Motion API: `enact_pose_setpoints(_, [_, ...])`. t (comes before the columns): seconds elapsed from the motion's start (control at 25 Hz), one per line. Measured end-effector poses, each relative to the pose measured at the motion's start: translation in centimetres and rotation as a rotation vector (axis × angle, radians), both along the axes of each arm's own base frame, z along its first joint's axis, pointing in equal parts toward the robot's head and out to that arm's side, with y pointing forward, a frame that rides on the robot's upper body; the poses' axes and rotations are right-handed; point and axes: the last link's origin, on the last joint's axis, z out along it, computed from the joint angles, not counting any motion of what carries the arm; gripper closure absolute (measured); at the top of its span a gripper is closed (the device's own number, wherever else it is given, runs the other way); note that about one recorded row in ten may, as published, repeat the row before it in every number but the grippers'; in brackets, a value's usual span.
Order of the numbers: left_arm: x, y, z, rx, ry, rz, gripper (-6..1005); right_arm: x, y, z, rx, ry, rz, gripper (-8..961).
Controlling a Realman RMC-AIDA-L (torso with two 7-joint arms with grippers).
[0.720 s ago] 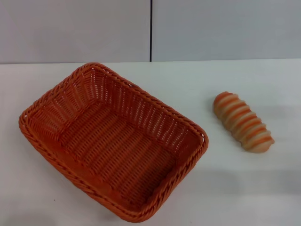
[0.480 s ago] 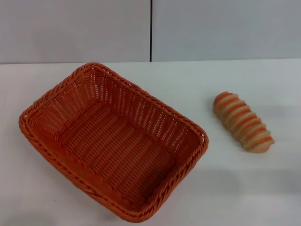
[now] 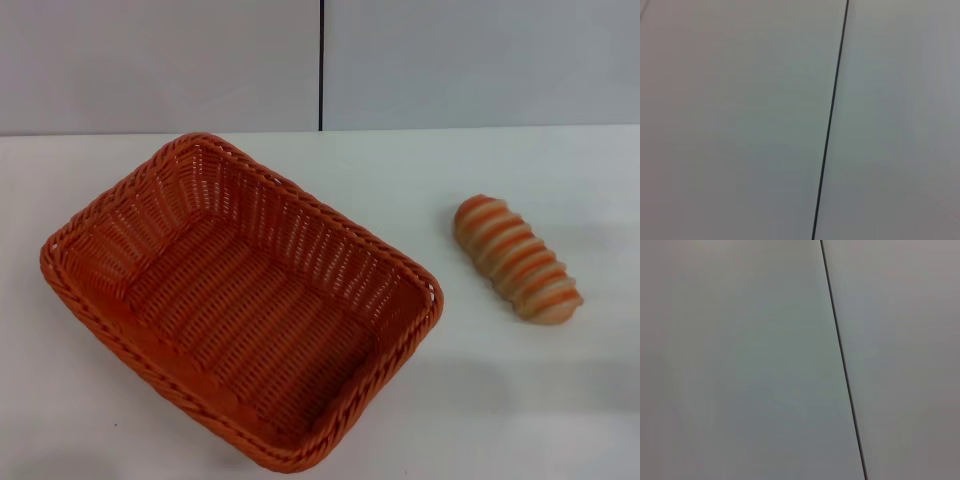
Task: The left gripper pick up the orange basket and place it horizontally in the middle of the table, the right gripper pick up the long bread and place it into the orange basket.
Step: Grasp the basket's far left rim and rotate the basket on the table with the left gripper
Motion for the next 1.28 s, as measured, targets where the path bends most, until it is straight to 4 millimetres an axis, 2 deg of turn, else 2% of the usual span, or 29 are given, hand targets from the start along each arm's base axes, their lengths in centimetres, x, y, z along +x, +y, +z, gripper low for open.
enact_pose_setpoints(0.12, [-1.1, 0.2, 2.3, -0.062, -0.037, -0.055, 343, 0.0, 0.0, 0.0, 0.0, 0.001, -0.001, 264])
enact_pose_setpoints(0.2, [-1.8, 0.8, 4.7, -0.149, -0.081, -0.097, 340, 0.0, 0.1, 0.0, 0.0, 0.001, 0.0, 265])
enact_pose_setpoints(0.32, [-1.8, 1.8, 7.7, -0.293, -0.059, -0.125, 305, -0.2, 0.4, 0.0, -0.003, -0.002, 0.008, 265])
enact_pose_setpoints(0.36, [-1.8, 1.8, 7.7, -0.293, -0.059, -0.125, 293, -0.3, 0.5, 0.0, -0.004, -0.003, 0.01, 266])
enact_pose_setpoints(0.4, [-0.9, 3.1, 10.0, -0.421, -0.026, -0.146, 282, -0.3, 0.6, 0.1, -0.004, -0.003, 0.011, 266])
enact_pose_setpoints(0.48, [-0.1, 3.9, 11.2, -0.493, 0.01, -0.152, 258, -0.4, 0.7, 0.1, -0.001, -0.006, 0.015, 267])
enact_pose_setpoints(0.56, [1.7, 5.2, 13.0, -0.594, 0.081, -0.15, 235, -0.4, 0.7, 0.2, 0.0, -0.007, 0.016, 267])
enact_pose_setpoints(0.68, [3.6, 6.6, 14.2, -0.684, 0.137, -0.139, 235, -0.5, 0.8, 0.2, 0.0, -0.007, 0.019, 268])
enact_pose_setpoints(0.84, [6.3, 9.0, 15.3, -0.806, 0.236, -0.061, 236, -0.5, 0.8, 0.2, 0.003, -0.006, 0.024, 269])
enact_pose_setpoints(0.96, [7.8, 10.9, 15.2, -0.898, 0.287, 0.03, 237, -0.6, 0.8, 0.2, 0.004, -0.004, 0.026, 270])
enact_pose_setpoints(1.08, [9.5, 12.7, 14.5, -0.992, 0.356, 0.119, 237, -0.6, 0.8, 0.2, 0.004, -0.003, 0.027, 271])
enact_pose_setpoints(1.28, [13.7, 15.7, 12.2, -1.193, 0.493, 0.271, 238, -0.6, 0.7, 0.2, 0.006, 0.005, 0.027, 272])
